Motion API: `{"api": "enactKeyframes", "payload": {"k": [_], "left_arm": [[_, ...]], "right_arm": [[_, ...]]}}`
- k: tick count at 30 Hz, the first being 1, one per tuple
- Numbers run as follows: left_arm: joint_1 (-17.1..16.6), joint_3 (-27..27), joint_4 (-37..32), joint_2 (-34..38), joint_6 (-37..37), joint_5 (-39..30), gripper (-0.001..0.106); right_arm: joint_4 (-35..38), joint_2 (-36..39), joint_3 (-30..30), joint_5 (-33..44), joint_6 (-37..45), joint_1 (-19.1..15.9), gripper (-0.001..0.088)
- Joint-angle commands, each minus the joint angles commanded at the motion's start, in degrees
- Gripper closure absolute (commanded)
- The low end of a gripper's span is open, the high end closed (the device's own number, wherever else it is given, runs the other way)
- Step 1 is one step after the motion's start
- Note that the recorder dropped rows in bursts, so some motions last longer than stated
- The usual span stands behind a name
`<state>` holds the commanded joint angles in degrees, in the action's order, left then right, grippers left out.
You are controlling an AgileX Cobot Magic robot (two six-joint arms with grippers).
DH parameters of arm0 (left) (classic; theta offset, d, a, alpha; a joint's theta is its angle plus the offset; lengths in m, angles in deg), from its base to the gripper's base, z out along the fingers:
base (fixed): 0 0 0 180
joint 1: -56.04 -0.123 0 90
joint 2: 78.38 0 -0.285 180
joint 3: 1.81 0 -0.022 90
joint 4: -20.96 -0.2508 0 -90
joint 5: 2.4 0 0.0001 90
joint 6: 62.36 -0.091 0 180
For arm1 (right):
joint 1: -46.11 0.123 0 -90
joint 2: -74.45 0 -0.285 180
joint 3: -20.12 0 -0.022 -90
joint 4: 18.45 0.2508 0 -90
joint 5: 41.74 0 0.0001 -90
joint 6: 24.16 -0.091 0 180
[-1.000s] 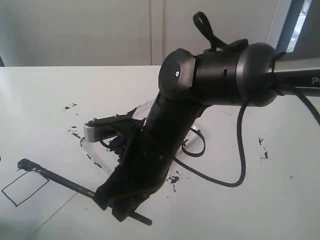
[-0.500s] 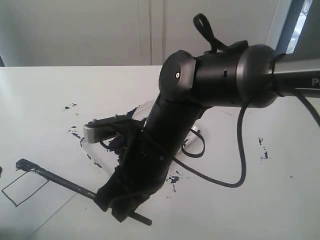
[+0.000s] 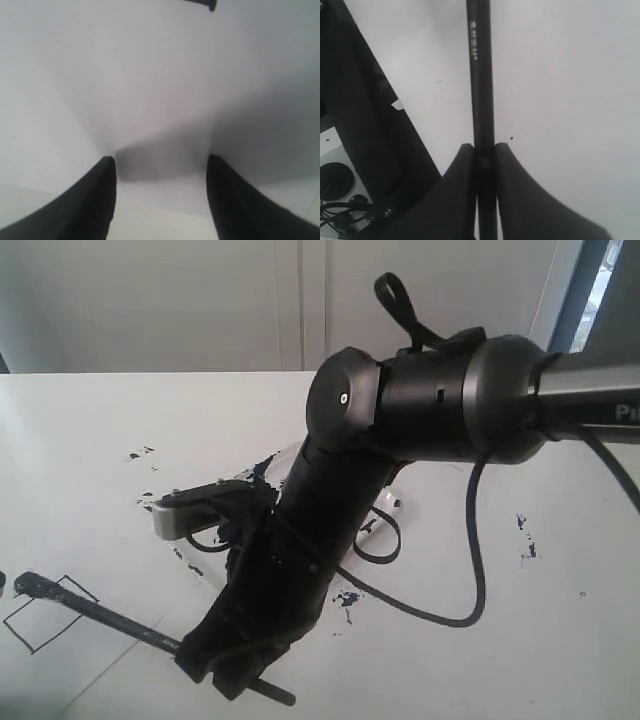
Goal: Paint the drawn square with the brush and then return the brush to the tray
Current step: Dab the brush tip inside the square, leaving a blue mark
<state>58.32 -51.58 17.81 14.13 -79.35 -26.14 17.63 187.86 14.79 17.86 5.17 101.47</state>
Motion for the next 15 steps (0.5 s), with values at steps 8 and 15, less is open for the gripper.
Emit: {"api": "enactKeyframes", "payload": {"k": [8,15], "left_arm": [[0.0,0.0,3.6,0.0,-1.1,-0.4,0.046],[0.0,0.0,3.6,0.0,-1.1,-0.1,0.047]], "right_arm": [[-0.3,2.1,0.0,-1.3,-1.5,0.0,0.0868],[-0.3,3.3,0.0,-3.0,-1.5,0.0,0.0868]]}}
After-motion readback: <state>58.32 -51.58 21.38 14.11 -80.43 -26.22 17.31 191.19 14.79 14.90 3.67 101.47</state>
